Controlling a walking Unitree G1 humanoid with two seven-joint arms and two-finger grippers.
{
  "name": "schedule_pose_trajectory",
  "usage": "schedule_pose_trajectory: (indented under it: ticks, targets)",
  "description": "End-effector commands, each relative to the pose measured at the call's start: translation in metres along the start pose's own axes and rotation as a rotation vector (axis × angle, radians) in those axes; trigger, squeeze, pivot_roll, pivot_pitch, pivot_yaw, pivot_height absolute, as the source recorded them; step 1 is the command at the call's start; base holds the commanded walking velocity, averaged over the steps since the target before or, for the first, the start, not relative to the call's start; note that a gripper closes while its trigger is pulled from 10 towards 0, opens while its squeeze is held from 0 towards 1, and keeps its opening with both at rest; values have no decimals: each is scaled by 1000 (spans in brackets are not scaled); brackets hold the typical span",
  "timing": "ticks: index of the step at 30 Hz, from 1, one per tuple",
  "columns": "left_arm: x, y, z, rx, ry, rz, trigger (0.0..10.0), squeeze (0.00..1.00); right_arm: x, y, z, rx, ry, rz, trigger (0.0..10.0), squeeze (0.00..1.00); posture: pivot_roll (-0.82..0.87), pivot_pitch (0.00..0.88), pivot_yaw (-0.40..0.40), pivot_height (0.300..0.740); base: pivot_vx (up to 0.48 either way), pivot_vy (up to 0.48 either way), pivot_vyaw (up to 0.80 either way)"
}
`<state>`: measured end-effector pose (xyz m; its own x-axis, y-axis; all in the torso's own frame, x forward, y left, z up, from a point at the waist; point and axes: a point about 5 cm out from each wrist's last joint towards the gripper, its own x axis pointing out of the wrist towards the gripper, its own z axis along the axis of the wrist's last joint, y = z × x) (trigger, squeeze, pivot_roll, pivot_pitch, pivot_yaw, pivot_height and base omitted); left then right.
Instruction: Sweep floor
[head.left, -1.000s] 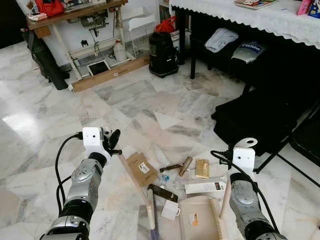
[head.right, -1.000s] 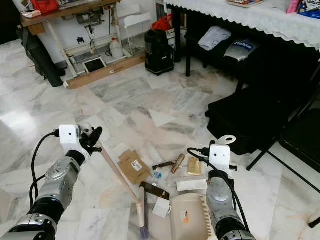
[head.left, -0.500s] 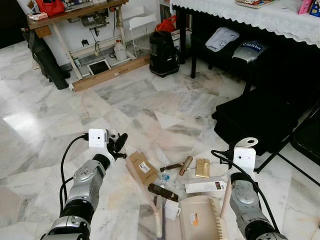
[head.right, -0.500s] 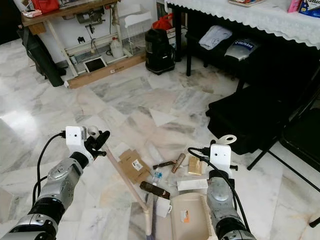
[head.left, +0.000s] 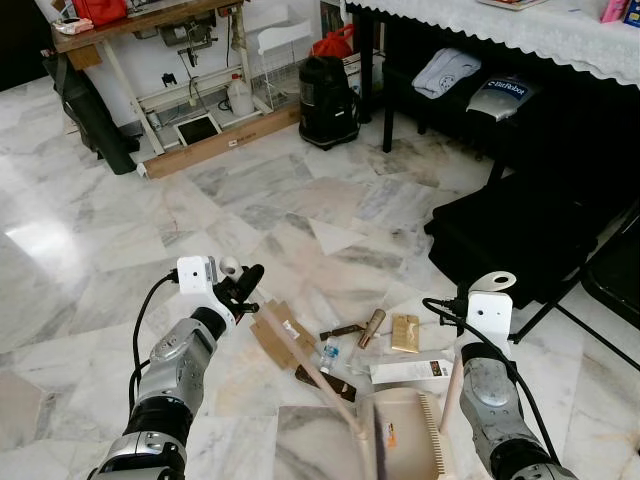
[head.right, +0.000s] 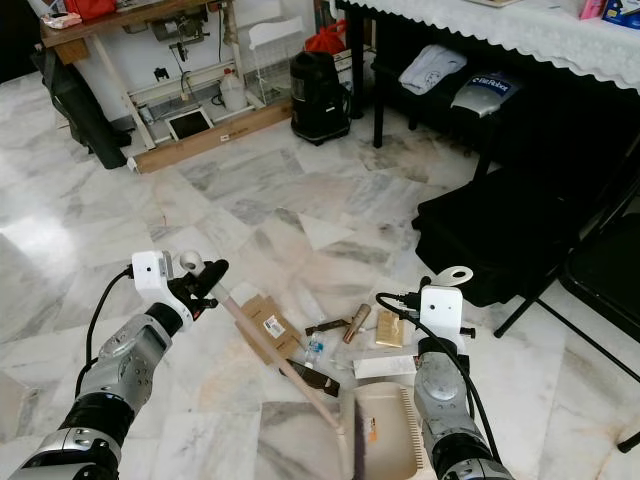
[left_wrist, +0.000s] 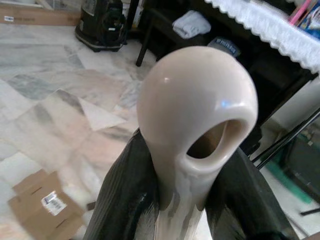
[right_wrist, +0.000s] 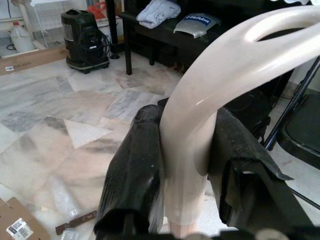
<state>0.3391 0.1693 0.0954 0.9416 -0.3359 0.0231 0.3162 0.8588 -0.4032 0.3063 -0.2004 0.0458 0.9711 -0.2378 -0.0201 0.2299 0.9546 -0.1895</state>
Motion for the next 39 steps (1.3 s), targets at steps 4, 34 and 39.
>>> schedule_pose_trajectory:
  ticks: [4,34,39]
  targets:
    - [-6,5,22,-12,-74,-13,10000,0,-3,7,-4,2,28,31,10000,0,-84,65,118,740,0,0,0]
    - [-35,30,81,410,-157,181,10000,0,-4,11,-5,7,39,54,10000,0,-67,65,112,740,0,0,0]
    - [-30,28,56,395,-31,135,10000,0,-4,11,-6,6,40,54,10000,0,-67,67,113,740,0,0,0]
